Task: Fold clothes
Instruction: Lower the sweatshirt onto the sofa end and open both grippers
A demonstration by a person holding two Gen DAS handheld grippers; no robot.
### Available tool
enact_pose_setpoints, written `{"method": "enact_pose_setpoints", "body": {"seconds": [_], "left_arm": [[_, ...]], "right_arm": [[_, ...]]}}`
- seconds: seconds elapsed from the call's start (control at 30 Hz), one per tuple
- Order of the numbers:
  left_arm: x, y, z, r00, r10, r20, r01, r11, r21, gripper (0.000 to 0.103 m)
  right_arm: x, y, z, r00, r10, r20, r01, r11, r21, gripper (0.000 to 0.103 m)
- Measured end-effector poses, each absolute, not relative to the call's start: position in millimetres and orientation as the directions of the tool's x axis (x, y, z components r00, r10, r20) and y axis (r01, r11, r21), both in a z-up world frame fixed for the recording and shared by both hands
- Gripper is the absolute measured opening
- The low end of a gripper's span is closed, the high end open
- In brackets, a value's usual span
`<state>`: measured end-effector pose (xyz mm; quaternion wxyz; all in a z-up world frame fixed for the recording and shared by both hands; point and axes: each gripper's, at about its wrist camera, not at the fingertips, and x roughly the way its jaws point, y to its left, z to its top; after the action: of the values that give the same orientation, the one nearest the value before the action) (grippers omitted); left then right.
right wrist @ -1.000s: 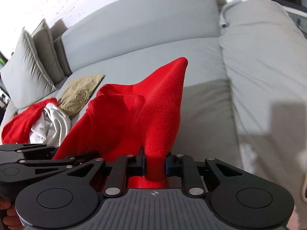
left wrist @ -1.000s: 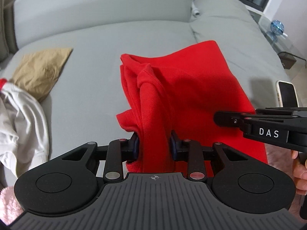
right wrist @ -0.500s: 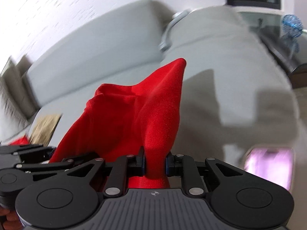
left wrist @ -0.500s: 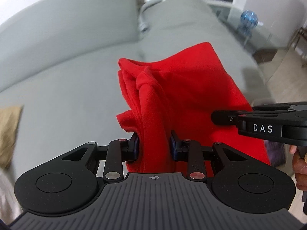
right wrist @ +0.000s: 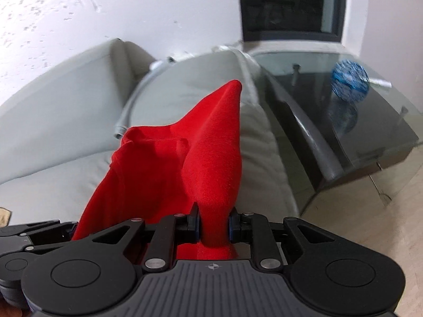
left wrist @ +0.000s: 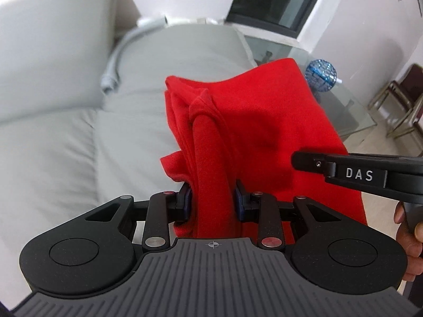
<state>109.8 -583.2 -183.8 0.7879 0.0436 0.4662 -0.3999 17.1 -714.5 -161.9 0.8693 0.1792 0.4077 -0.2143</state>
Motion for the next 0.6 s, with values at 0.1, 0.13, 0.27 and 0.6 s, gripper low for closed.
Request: {"method": "enact_pose_setpoints", "body": {"seconds": [0.1, 0.13, 0.27, 0.6], "left_arm": [[126, -569, -204, 0.221, -0.583, -0.782, 0.606, 0.711, -0.358, 0.057], [131, -554, -204, 0.218, -0.607, -0.764, 0.59, 0.706, -0.391, 0.058], [133, -512, -186, 0.292, -0.647, -0.704, 0.596, 0.699, -0.395, 0.055], [107, -569, -214, 0.236, -0.602, -0.763, 0.743, 0.618, -0.259, 0.01]], "right_arm": [[4, -717, -169, 0.558, -0.278, -0.782, 0.553, 0.827, 0.1, 0.059], [-4, -717, -167, 0.568, -0.299, -0.767, 0.561, 0.822, 0.095, 0.063], [-51, -718, -149, 0.655, -0.325, -0.682, 0.548, 0.826, 0.133, 0.07], [-32, -687, -181, 0.573, -0.292, -0.766, 0.472, 0.882, 0.017, 0.026]]}}
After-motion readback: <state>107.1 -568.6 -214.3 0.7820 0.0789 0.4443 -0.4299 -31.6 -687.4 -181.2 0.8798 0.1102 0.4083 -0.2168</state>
